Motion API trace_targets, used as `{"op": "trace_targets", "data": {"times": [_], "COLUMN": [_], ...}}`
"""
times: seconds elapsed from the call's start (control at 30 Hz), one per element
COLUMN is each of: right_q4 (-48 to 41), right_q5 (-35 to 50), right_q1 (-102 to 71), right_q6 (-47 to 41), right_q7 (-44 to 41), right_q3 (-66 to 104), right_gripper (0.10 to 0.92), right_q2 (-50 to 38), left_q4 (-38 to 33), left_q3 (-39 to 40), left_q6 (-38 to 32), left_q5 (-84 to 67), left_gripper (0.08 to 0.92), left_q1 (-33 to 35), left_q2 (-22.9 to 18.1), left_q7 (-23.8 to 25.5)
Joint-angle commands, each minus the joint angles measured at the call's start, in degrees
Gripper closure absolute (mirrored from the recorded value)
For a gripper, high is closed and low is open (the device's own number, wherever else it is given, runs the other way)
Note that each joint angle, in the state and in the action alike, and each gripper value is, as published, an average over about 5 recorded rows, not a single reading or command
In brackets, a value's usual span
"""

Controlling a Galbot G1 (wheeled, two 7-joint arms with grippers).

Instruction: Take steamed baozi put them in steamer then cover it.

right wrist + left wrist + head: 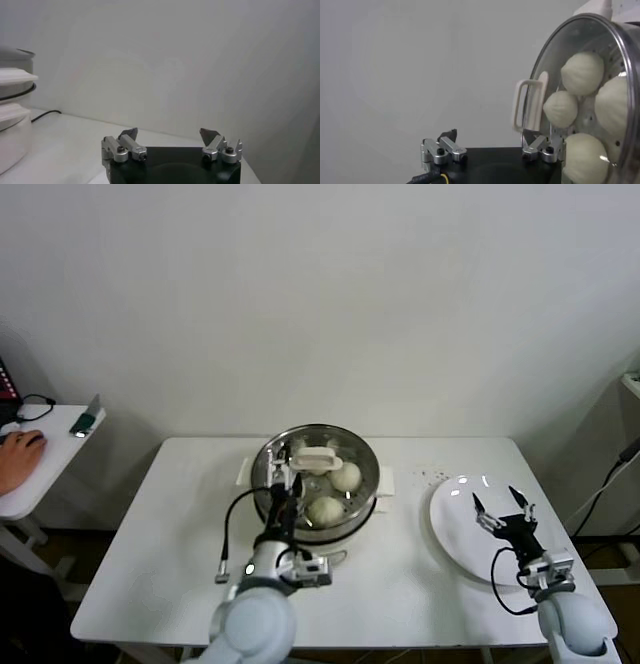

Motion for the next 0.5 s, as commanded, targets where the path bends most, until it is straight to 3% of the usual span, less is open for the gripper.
{"op": "trace_targets", "data": {"times": [0.03, 0.17, 0.3, 0.5], "right_q4": [0.33, 0.6, 0.66, 1.46], "right_q5": [-0.25, -0.27, -0.49, -0.93], "right_q1": [-0.18, -0.86, -1.27, -1.99], "right_q6": [-0.36, -0.29, -0.14, 0.53], "right_q7": [-0.14, -0.47, -0.79, -1.98], "right_q3": [-0.08, 0.07, 0.18, 0.47], "right_gripper": [0.203, 0.203, 0.203, 0.203], "right_q2": [-0.05, 0.04, 0.32, 0.72], "left_q4": [-8.08, -8.23, -5.83, 2.7], "left_q3": [-15.55, -27.8, -35.75, -44.2], "left_q6": [-12.08, -23.03, -32.22, -43.94], "left_q5": [-20.36, -34.18, -48.52, -67.25], "left_gripper": [0.178, 0.177, 0.177, 0.177], "left_q1": [11.7, 17.57, 21.11, 23.79], "left_q2": [4.11, 3.83, 0.35, -4.09], "left_q7": [-15.94, -21.04, -24.97, -24.11]}}
